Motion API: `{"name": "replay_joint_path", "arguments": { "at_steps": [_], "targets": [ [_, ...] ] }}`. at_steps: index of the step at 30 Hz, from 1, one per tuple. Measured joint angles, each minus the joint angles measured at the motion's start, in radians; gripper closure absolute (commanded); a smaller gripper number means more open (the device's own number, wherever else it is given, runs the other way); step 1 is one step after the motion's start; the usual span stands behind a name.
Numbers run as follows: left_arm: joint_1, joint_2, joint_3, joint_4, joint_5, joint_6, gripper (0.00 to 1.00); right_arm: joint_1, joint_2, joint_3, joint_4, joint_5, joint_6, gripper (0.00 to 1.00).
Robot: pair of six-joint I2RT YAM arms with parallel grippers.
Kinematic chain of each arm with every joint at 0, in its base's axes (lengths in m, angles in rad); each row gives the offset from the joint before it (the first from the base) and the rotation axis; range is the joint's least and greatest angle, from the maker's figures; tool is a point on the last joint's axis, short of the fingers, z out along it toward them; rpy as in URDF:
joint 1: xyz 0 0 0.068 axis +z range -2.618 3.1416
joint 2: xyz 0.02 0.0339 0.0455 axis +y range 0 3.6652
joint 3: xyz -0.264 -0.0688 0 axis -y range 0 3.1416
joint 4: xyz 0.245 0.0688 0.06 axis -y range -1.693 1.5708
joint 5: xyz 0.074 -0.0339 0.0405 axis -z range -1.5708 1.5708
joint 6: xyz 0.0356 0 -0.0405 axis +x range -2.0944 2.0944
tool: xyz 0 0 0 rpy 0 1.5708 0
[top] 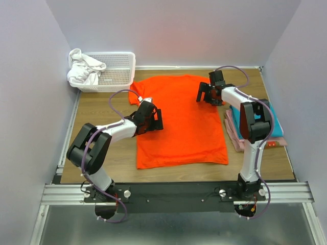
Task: Fold and stack the t-shirts
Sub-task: Flatten the tshirt out
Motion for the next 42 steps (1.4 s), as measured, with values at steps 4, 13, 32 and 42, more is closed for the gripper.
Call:
{"name": "replay_joint_path", "arguments": {
  "at_steps": [4, 13, 32, 42],
  "targets": [
    [-0.026, -0.123, -0.13, 0.016, 0.026, -0.062, 0.02, 0.011, 0.026, 0.03, 0.002, -0.044, -0.038, 0.0],
    [-0.154, -0.379, -0.345, -0.044, 0.053, -0.254, 0.02, 0.143, 0.135, 0.184, 0.02, -0.088, -0.098, 0.0],
    [-0.613, -0.537, -0.316, -0.253, 0.109, -0.509, 0.02, 0.51, 0.479, 0.715, 0.028, -0.219, -0.142, 0.0],
    [-0.459, -0.704, -0.068, -0.416, -0.241, -0.452, 0.02, 0.493, 0.071, 0.359, -0.006, -0.019, -0.091, 0.0]
  ]
}}
